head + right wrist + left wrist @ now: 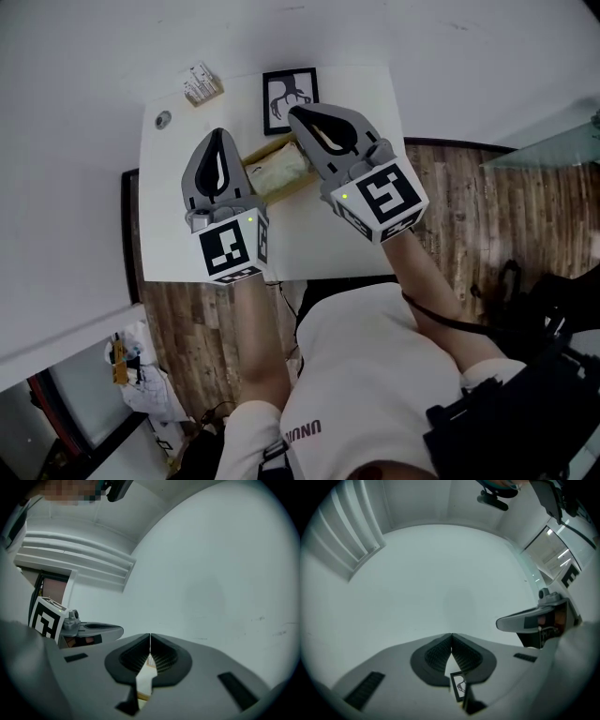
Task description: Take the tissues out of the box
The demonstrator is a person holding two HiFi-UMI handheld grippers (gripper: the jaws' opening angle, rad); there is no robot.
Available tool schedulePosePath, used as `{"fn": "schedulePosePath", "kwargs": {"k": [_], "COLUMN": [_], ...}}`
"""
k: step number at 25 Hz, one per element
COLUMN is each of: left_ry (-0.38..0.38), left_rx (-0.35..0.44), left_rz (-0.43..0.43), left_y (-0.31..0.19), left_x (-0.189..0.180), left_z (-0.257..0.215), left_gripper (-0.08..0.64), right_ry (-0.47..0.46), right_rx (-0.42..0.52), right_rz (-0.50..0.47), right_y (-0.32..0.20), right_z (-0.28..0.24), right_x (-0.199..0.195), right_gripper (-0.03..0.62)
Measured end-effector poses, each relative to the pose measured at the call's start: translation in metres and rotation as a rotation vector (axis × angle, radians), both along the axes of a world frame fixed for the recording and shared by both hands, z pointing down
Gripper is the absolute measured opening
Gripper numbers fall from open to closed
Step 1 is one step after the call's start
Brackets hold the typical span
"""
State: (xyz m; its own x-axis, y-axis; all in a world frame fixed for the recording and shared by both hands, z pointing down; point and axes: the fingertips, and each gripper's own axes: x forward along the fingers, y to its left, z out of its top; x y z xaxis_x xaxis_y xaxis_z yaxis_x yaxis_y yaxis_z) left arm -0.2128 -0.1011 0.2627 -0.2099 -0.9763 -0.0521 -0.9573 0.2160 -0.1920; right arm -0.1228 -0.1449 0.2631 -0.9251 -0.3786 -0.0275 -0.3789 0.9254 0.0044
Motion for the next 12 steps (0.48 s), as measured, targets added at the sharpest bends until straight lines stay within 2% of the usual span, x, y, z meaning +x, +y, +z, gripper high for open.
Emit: {"fn": "schedulePosePath", "kwargs": {"k": [5, 12], "left_ry": [0.027, 0.06], "left_rx": [-0.046, -0.153], "left_rz": [0.061, 0.187], "left_y": [-0.018, -0.039], "left_x": [-0.012, -0.009], "left_z": [0.016, 0.048], "left_gripper": [0.014, 0.015], "right_ry": [0.018, 0.048], "right_rx": [-0.007, -0.031], "right_rz": [0.047, 0.101], "right_y": [-0.014, -0.026], "right_z": [0.008, 0.021], "right_x": [-0.008, -0.011], "right_gripper": [0.02, 0.02]}}
